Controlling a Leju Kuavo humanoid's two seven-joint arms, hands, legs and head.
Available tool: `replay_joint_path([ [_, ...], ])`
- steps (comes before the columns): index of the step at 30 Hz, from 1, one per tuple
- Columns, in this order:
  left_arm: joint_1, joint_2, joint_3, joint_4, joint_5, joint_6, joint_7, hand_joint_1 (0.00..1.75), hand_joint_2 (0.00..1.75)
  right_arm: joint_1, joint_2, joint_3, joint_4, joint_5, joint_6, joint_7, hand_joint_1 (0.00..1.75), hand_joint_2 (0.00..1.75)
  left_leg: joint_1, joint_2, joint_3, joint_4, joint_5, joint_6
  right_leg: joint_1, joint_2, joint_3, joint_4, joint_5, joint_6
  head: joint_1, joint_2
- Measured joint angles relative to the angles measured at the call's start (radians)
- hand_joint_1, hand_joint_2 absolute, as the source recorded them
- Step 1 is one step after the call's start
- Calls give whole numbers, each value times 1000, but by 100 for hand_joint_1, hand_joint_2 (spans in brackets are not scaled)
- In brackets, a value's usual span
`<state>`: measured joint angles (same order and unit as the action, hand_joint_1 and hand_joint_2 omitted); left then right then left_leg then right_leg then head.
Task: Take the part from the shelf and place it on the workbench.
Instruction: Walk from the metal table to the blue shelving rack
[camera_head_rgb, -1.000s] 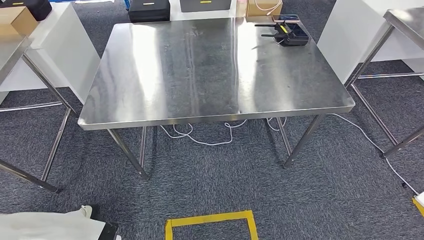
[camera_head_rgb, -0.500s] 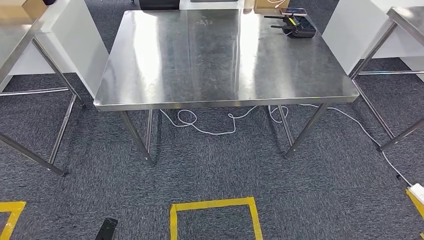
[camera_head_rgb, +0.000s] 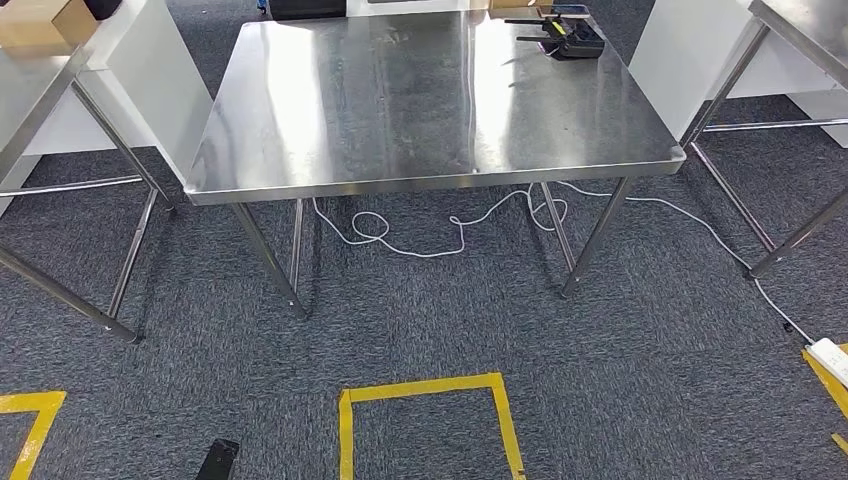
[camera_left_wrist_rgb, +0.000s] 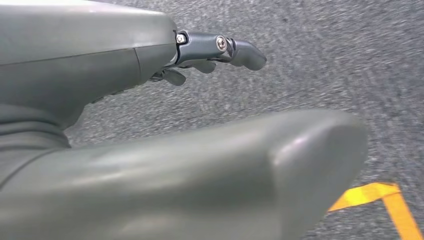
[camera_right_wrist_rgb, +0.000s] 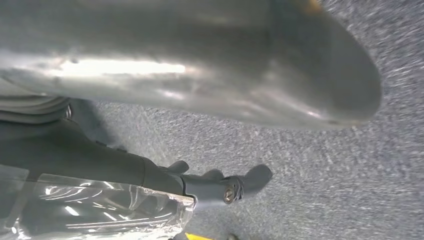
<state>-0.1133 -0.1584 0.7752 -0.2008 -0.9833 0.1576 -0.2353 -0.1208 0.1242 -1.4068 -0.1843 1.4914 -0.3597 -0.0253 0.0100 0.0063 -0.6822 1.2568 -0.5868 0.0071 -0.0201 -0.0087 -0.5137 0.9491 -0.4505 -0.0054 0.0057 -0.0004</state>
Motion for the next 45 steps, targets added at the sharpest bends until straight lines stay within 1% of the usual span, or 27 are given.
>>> replay_joint_path([
  [1, 0, 0, 0, 0, 0, 0, 0, 0, 0, 0, 0, 0, 0, 0, 0, 1, 0, 0, 1, 0, 17, 6, 11, 0, 1, 0, -17, 6, 8, 2, 0, 0],
  [2, 0, 0, 0, 0, 0, 1, 0, 0, 0, 1, 0, 0, 0, 0, 0, 1, 0, 0, 1, 0, 52, -26, 36, 2, 1, 1, -33, 13, 15, 5, -1, 0],
  [4, -2, 0, 0, 0, 0, 1, 0, 0, 0, 1, 1, 1, 0, 0, 0, 1, 0, 0, 0, -3, 158, -165, 69, 13, 3, 2, -56, 26, 26, 12, -1, 0],
  [6, -5, 1, 0, 0, 0, 1, 0, 0, 0, 0, 2, 1, 0, -1, 0, 2, 0, 0, -5, -6, 224, -271, 64, 25, 4, 1, -69, 30, 41, 24, -1, 0],
  [9, -5, 1, 0, 0, 0, 1, 0, 0, 0, 1, 4, 3, 0, -1, 0, 2, 0, 0, -12, -4, 215, -299, 77, 42, 3, 0, -79, 27, 61, 44, -2, 0],
  [10, -6, 1, 0, 0, -1, 2, 0, 0, 0, 1, 5, 3, 0, -1, 0, 2, 0, 0, -11, -1, 204, -304, 90, 51, 4, 0, -88, 39, 47, 44, -3, 0],
  [12, -8, 0, 0, 0, -1, 2, 0, 0, 0, 2, 4, 5, 0, -1, 0, 3, 0, 0, -7, 3, 178, -312, 118, 62, 5, 3, -119, 119, -31, 31, 2, 0],
  [14, -8, -1, 1, 0, -1, 3, 1, 0, 0, 2, 2, 7, 0, 0, -1, 3, 0, 87, -8, 4, 147, -311, 142, 64, 4, 4, -153, 249, -116, 25, 8, 0],
  [15, -8, -1, 1, 0, -1, 3, 1, 0, 0, 2, 1, 8, 0, 1, -2, 3, 0, 131, -8, 5, 131, -310, 155, 63, 4, 4, -157, 302, -131, 32, 9, 0],
  [16, -8, -1, 1, 0, -1, 4, 1, 0, 0, 2, 0, 9, 0, 3, -4, 4, 0, 175, -8, 6, 116, -309, 168, 61, 4, 4, -146, 326, -124, 44, 10, 0],
  [18, -8, -2, 1, 0, -1, 4, 3, 0, 0, 1, -2, 12, 0, 12, -11, 14, 0, 175, -8, 8, 89, -306, 193, 54, 1, 4, -72, 268, -78, 68, 11, 0],
  [20, -8, -2, 1, 0, -2, 4, 4, 0, 0, -1, -4, 18, 0, 22, -20, 39, 0, 87, -11, 8, 68, -299, 212, 43, 1, 5, 49, 104, -70, 69, 11, 0],
  [22, -9, -2, 1, 0, -5, 5, 4, 0, 0, -3, -4, 24, 0, 27, -29, 67, 0, 0, -17, 8, 56, -293, 227, 34, 6, 7, 116, -12, -96, 54, 10, 0],
  [23, -9, -2, 0, 0, -7, 5, 3, 0, 0, -2, -5, 25, 0, 28, -31, 77, 0, 0, -17, 9, 52, -292, 235, 30, 8, 8, 119, -31, -103, 46, 8, 0],
  [25, -7, -1, 0, 0, -10, 8, 1, 0, 0, 1, -6, 26, 0, 28, -29, 86, 0, 0, -11, 6, 42, -278, 224, 20, -2, 6, 107, -26, -95, 27, 7, 0],
  [26, -6, -1, 0, 0, -10, 9, 1, 0, 0, 2, -6, 26, 0, 27, -25, 86, 0, 0, -7, 5, 32, -252, 194, 14, -6, 4, 101, -25, -88, 15, 6, 0],
  [28, -4, -2, 0, 0, -11, 10, 2, 0, 0, 2, -7, 27, 0, 21, -15, 82, 0, 0, -2, 2, -5, -137, 96, 4, -4, 1, 84, -25, -71, -3, 4, 0],
  [29, -4, -2, 0, 0, -11, 10, 3, 0, 0, 2, -8, 27, 0, 15, -10, 81, 0, 0, 0, 2, -25, -65, 54, 0, -2, 0, 74, -24, -64, -6, 3, 0],
  [30, -3, -2, 0, 0, -11, 10, 4, 0, 0, 4, -8, 26, 0, 7, -4, 80, 0, 0, 2, 1, -37, -8, 32, -2, 0, -1, 64, -22, -57, -6, 3, 0],
  [31, -3, -1, 0, 0, -11, 11, 5, 0, 0, 5, -9, 26, 0, 1, 2, 79, 0, 0, 3, 1, -32, 16, 30, -2, 1, -1, 57, -20, -52, -5, 3, 0],
  [32, -2, -1, 0, 0, -12, 11, 6, 0, 0, 6, -9, 26, 0, -3, 6, 79, 0, 0, 3, 1, -7, -2, 45, -1, 2, 1, 51, -16, -48, -3, 3, 0],
  [35, -2, 0, 0, 0, -13, 11, 8, 0, 0, 4, -7, 25, 1, -6, 11, 79, 0, 0, 4, -36, 135, -207, 103, 16, 3, 16, 33, 0, -41, 5, 3, 0],
  [36, 0, 1, 0, 0, -14, 12, 8, 0, 0, 3, -5, 25, 1, -6, 11, 79, 0, 0, 3, -51, 164, -255, 108, 22, 2, 21, 26, 3, -38, 10, 3, 0],
  [38, 3, 2, 0, 0, -18, 13, 11, 0, 0, 0, -3, 25, 1, -8, 12, 79, 0, 0, -2, -55, 176, -282, 107, 28, 0, 34, 15, 3, -28, 25, 0, 0],
  [41, -1, 0, -1, 0, -21, 13, 14, 0, 0, 1, -4, 25, 1, -11, 12, 79, 0, 0, 1, -25, 174, -307, 121, 42, 4, 35, -13, 34, -40, 37, 0, 0],
  [44, -2, -1, -1, 0, -23, 13, 19, 0, 0, 1, -8, 25, 1, -11, 13, 81, 0, 0, 2, 7, 164, -314, 131, 51, 2, 23, -106, 216, -124, 32, 6, 0],
  [45, -2, -1, -1, 0, -23, 13, 20, 0, 0, 3, -9, 25, 1, -11, 14, 81, 0, 0, 1, 17, 161, -313, 133, 51, 0, 22, -134, 277, -145, 36, 7, 0],
])
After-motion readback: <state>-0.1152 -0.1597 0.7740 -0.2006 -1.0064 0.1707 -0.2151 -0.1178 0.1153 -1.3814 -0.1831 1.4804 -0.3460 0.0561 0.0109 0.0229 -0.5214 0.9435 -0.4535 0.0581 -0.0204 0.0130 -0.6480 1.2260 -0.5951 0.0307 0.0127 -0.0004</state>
